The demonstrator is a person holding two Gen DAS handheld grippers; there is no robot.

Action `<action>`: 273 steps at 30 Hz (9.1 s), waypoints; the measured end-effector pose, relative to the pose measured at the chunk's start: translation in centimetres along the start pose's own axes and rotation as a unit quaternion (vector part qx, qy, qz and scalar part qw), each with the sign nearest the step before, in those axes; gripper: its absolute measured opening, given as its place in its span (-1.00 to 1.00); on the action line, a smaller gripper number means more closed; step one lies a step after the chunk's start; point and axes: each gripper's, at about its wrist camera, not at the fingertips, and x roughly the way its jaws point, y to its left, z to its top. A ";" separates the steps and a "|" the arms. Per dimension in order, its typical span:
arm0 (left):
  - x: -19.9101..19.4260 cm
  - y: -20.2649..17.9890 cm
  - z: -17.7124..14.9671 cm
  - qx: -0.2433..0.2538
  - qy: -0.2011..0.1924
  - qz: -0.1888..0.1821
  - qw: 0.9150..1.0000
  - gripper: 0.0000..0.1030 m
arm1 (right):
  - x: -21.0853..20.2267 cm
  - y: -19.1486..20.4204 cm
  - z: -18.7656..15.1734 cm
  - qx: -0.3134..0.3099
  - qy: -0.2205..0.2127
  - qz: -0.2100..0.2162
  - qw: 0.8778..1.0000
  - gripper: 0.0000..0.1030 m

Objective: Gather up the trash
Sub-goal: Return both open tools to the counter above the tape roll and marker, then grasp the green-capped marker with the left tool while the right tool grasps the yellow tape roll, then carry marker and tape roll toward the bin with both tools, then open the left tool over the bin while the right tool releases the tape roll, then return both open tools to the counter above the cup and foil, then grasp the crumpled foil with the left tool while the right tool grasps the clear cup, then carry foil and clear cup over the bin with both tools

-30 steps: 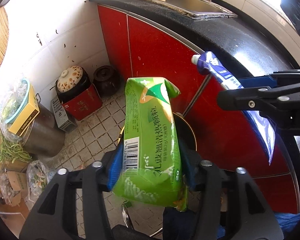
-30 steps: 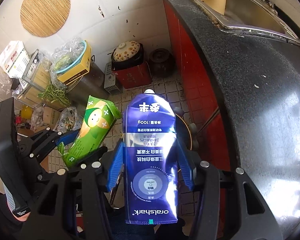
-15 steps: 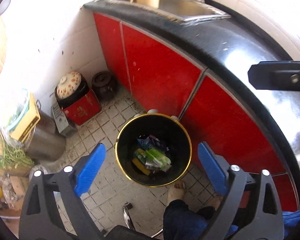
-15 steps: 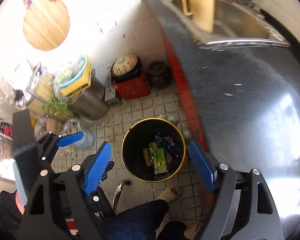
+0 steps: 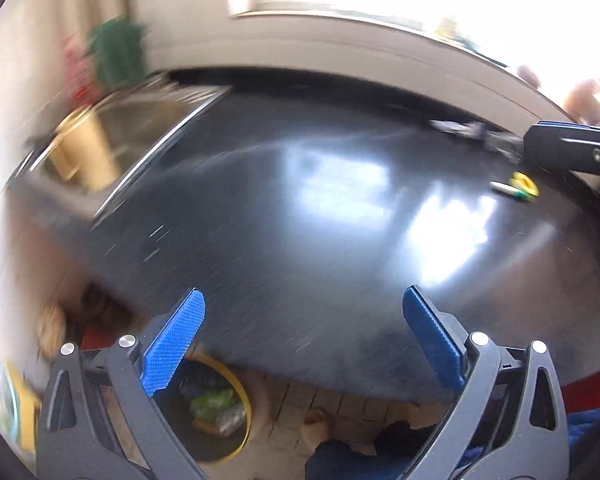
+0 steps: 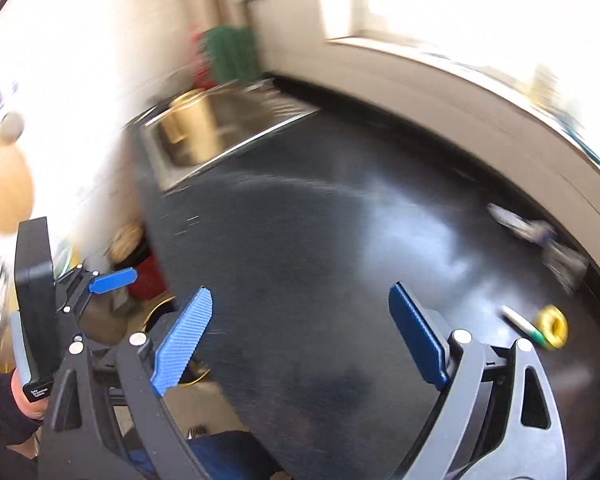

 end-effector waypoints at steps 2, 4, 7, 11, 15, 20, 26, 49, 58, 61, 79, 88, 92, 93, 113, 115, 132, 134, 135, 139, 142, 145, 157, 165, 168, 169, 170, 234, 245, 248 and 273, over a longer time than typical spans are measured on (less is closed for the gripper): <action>0.9 -3.5 1.9 0.043 -0.009 -0.033 0.998 0.87 | -1.7 -4.3 -1.1 0.048 -0.007 -0.038 0.998 0.69; 1.3 -6.6 3.4 0.076 -0.015 -0.064 0.995 0.87 | -3.6 -8.6 -2.6 0.097 -0.013 -0.075 0.992 0.69; 1.8 -11.4 5.0 0.129 -0.023 -0.097 0.987 0.87 | -6.2 -13.5 -5.3 0.150 -0.021 -0.109 0.982 0.69; 2.3 -16.7 6.1 0.178 -0.027 -0.131 0.975 0.87 | -8.5 -17.0 -8.3 0.190 -0.027 -0.137 0.972 0.69; 2.8 -19.5 6.3 0.203 -0.024 -0.149 0.967 0.87 | -9.6 -18.9 -10.2 0.212 -0.029 -0.144 0.966 0.69; 3.4 -21.5 6.6 0.220 -0.020 -0.155 0.963 0.87 | -9.0 -20.3 -10.2 0.213 -0.026 -0.140 0.967 0.69; 4.9 -22.4 7.7 0.235 -0.019 -0.173 0.956 0.87 | -7.2 -21.8 -8.4 0.204 -0.018 -0.134 0.970 0.69; 19.9 -29.7 10.3 0.375 0.022 -0.222 0.900 0.86 | 10.1 -31.7 -5.9 0.165 0.092 -0.119 0.975 0.63; 21.5 -30.4 10.7 0.374 0.020 -0.254 0.892 0.30 | 11.9 -31.5 -5.4 0.119 0.102 -0.122 0.980 0.07; 20.7 -30.9 10.4 0.382 0.021 -0.255 0.888 -0.28 | 11.4 -31.8 -5.5 0.134 0.099 -0.112 0.980 0.07; 14.3 -28.1 9.8 0.270 0.049 -0.193 0.942 -0.74 | 1.2 -31.0 -6.0 0.193 0.034 -0.138 0.971 0.07; 8.6 -23.9 8.5 0.197 0.049 -0.146 0.968 -0.74 | -3.0 -25.5 -9.4 0.188 0.034 -0.139 0.972 0.07; 7.5 -22.8 8.3 0.178 0.047 -0.135 0.974 -0.74 | -3.8 -23.7 -10.5 0.185 0.030 -0.139 0.972 0.07; 6.9 -22.5 7.9 0.177 0.045 -0.131 0.974 -0.74 | -3.9 -23.4 -10.8 0.185 0.030 -0.139 0.972 0.07; 3.3 -12.3 4.9 0.057 0.042 -0.041 0.997 -0.74 | -0.8 -14.8 -6.4 0.077 0.038 -0.092 0.992 0.07; 2.4 -10.1 3.9 0.033 0.039 -0.023 0.998 -0.74 | 0.3 -12.0 -5.5 0.055 0.036 -0.068 0.996 0.07; -6.2 12.2 -13.0 -0.235 0.071 0.140 0.959 -0.74 | 10.2 20.0 -3.1 -0.178 0.115 0.184 0.960 0.07; -6.5 13.9 -14.8 -0.255 0.074 0.147 0.953 -0.74 | 11.1 23.1 -3.8 -0.198 0.128 0.202 0.950 0.07; -6.5 14.7 -15.7 -0.264 0.076 0.149 0.950 -0.74 | 11.7 24.7 -4.2 -0.206 0.137 0.212 0.945 0.07; -6.0 17.0 -18.5 -0.285 0.078 0.152 0.943 -0.74 | 13.9 29.1 -5.5 -0.225 0.166 0.232 0.932 0.07; -4.6 18.1 -19.4 -0.295 0.079 0.149 0.940 -0.74 | 16.0 31.0 -6.3 -0.232 0.187 0.232 0.926 0.07; -3.1 19.1 -20.5 -0.300 0.086 0.142 0.939 -0.74 | 17.7 32.1 -7.1 -0.238 0.204 0.225 0.923 0.07; -0.6 21.0 -21.0 -0.305 0.089 0.128 0.939 -0.74 | 20.4 33.3 -6.8 -0.240 0.217 0.219 0.921 0.07; -1.1 21.4 -20.7 -0.314 0.074 0.134 0.937 0.29 | 20.0 33.1 -5.7 -0.237 0.211 0.224 0.922 0.46; -1.7 21.1 -20.2 -0.313 0.077 0.142 0.936 0.45 | 18.7 32.3 -4.8 -0.235 0.200 0.220 0.925 0.53; -1.9 20.9 -19.9 -0.311 0.078 0.144 0.936 0.57 | 17.9 31.7 -4.3 -0.231 0.194 0.216 0.929 0.54; -2.3 20.6 -19.4 -0.308 0.080 0.148 0.937 0.70 | 17.1 31.0 -3.8 -0.226 0.187 0.214 0.932 0.55; 28.8 -27.4 24.1 0.331 0.003 -0.177 0.927 0.79 | 13.2 -37.3 0.3 0.228 0.053 -0.054 0.971 -0.08; 26.2 -27.2 22.6 0.309 0.022 -0.205 0.928 -0.39 | 9.2 -34.6 0.5 0.207 0.032 -0.060 0.976 -0.87; 22.8 -26.5 21.7 0.282 0.015 -0.203 0.938 -0.39 | 7.0 -32.8 0.4 0.196 0.022 -0.068 0.978 -0.88; 4.4 -16.7 7.0 0.129 0.018 -0.113 0.985 -0.39 | -2.1 -16.9 -8.0 0.112 0.022 -0.033 0.993 -0.89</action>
